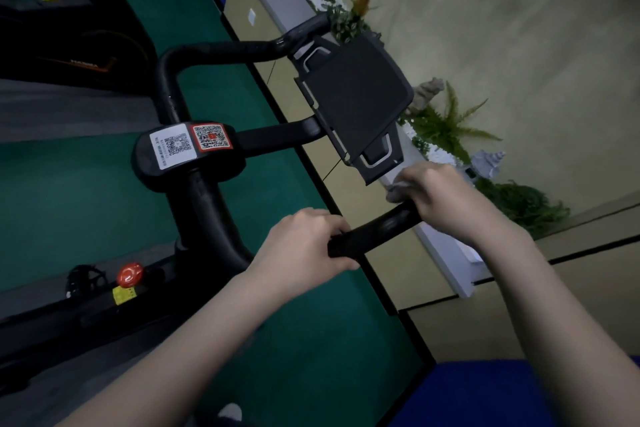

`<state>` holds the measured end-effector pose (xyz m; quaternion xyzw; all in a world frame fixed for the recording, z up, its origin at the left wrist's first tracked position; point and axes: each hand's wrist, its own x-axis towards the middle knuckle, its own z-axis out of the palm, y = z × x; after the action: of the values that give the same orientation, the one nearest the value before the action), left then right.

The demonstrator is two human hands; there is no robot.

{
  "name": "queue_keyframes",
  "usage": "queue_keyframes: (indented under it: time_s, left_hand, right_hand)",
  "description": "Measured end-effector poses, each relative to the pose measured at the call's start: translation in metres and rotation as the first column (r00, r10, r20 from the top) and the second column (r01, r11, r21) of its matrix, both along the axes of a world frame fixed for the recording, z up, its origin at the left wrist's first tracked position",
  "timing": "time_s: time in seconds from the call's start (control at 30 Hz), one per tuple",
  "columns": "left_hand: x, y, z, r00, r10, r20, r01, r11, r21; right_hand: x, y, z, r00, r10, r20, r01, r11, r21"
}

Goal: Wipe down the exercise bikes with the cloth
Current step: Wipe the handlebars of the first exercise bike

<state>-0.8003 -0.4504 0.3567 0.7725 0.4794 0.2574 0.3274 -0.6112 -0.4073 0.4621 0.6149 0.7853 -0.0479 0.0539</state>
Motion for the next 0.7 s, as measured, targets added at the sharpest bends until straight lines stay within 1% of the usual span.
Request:
queue_keyframes:
  time_s: [0.07, 0.17, 0.23, 0.3, 0.37, 0.43, 0.53, 0.6, 0.63, 0.67, 0.7]
  left_hand:
    - [0.004, 0.001, 0.002, 0.999, 0.031, -0.023, -0.03, 0.999, 0.039]
    - [0.017, 0.008, 0.008, 0.998, 0.062, -0.031, -0.059, 0.994, 0.093]
    - [0.03, 0.016, 0.013, 0.999, 0.037, -0.013, -0.036, 0.996, 0.078]
    - [0.043, 0.023, 0.016, 1.0, 0.0, 0.012, -0.001, 0.999, 0.043]
    - [0.053, 0.029, 0.017, 0.999, -0.03, 0.039, 0.03, 1.0, 0.005]
    - [0.061, 0.032, 0.016, 0.996, -0.045, 0.077, 0.047, 0.999, -0.02]
    - [0.065, 0.034, 0.012, 0.99, -0.06, 0.13, 0.063, 0.998, -0.025]
    - [0.065, 0.036, 0.01, 0.988, -0.067, 0.138, 0.07, 0.997, -0.012]
    - [0.065, 0.036, 0.009, 0.988, -0.069, 0.138, 0.07, 0.998, -0.004]
    - [0.064, 0.036, 0.009, 0.988, -0.072, 0.135, 0.072, 0.997, 0.006]
    - [0.064, 0.035, 0.009, 0.989, -0.077, 0.13, 0.075, 0.997, 0.018]
  right_hand:
    - [-0.001, -0.008, -0.002, 0.998, 0.056, 0.005, -0.057, 0.997, 0.051]
    - [0.001, -0.013, -0.008, 0.989, 0.149, 0.0, -0.148, 0.987, 0.069]
    - [0.011, -0.01, -0.006, 0.992, 0.122, -0.031, -0.117, 0.985, 0.126]
    - [0.023, -0.007, -0.006, 0.995, 0.048, -0.086, -0.024, 0.966, 0.258]
    - [0.026, -0.01, -0.011, 0.986, 0.023, -0.166, 0.044, 0.92, 0.389]
    - [0.024, -0.019, -0.021, 0.972, 0.045, -0.23, 0.069, 0.885, 0.461]
    - [0.028, -0.033, -0.035, 0.951, 0.111, -0.287, 0.064, 0.842, 0.536]
    - [0.035, -0.033, -0.038, 0.939, 0.077, -0.335, 0.15, 0.784, 0.602]
    - [0.039, -0.032, -0.041, 0.917, 0.033, -0.398, 0.243, 0.744, 0.622]
    - [0.041, -0.031, -0.042, 0.865, -0.013, -0.502, 0.365, 0.703, 0.61]
    - [0.039, -0.032, -0.043, 0.78, -0.044, -0.624, 0.487, 0.67, 0.561]
